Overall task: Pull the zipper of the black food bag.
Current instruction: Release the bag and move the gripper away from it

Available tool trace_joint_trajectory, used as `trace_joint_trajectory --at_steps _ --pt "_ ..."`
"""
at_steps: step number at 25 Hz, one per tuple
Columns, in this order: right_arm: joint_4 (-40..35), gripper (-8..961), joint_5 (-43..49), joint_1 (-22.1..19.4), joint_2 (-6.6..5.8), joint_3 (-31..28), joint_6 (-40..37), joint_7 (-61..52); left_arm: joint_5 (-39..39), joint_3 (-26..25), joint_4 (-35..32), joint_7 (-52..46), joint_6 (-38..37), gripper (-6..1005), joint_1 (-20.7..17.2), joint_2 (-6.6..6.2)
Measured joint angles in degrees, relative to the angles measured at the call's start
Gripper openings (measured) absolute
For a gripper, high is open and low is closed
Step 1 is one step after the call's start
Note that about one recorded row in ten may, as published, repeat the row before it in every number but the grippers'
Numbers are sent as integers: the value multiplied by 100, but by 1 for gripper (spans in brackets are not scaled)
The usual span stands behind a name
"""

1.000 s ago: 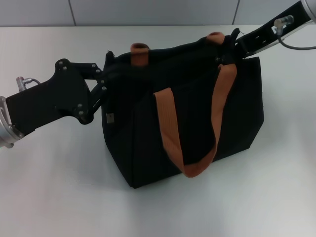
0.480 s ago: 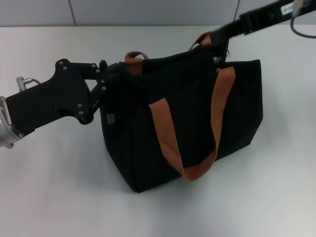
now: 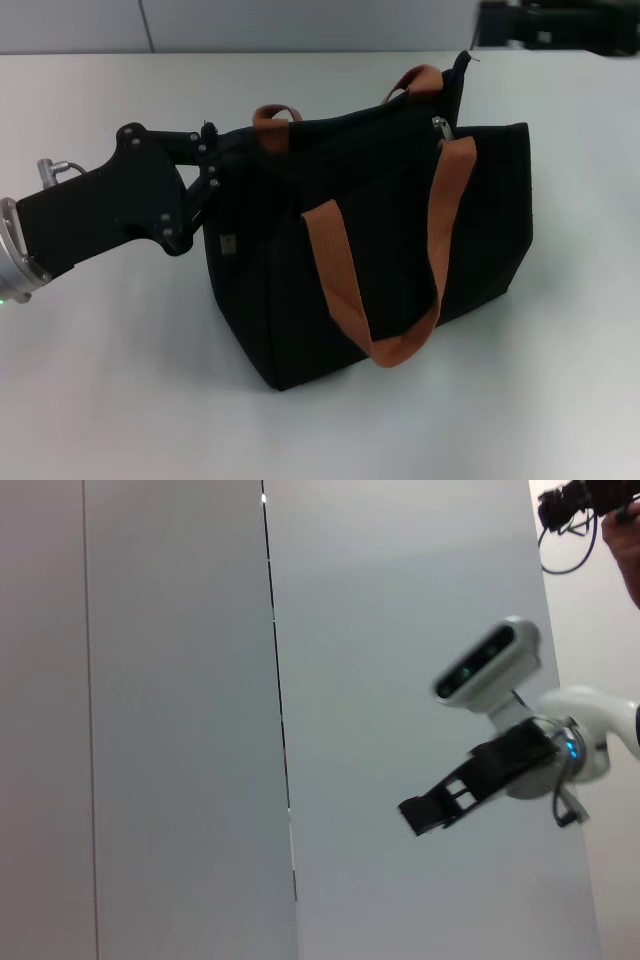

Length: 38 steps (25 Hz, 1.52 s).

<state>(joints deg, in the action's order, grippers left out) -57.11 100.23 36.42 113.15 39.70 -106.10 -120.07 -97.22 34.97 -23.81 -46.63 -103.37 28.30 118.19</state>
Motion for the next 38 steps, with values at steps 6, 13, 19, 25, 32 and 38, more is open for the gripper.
trace_joint_trajectory --at_steps 6,13,19,25,32,38 --pt "1473 629 -175 -436 -285 -288 -840 2402 -30 18 49 -3 2 51 -24 2" --pt "1656 784 418 -893 -173 -237 -1260 3931 -70 16 55 -130 24 51 -57 2" --pt "1691 784 1202 -1226 55 -257 -1268 5157 -82 18 54 -429 226 51 -113 1" --pt "1799 784 1283 -1293 113 -276 -1158 5447 -96 18 62 -694 293 52 -136 1" --pt "1863 784 1289 -1260 119 -252 -1043 5479 -97 63 0 -1504 140 77 -142 -104" --pt "1876 784 1289 -1244 219 -243 -835 5632 -97 98 -173 -2508 -144 229 -141 -396"
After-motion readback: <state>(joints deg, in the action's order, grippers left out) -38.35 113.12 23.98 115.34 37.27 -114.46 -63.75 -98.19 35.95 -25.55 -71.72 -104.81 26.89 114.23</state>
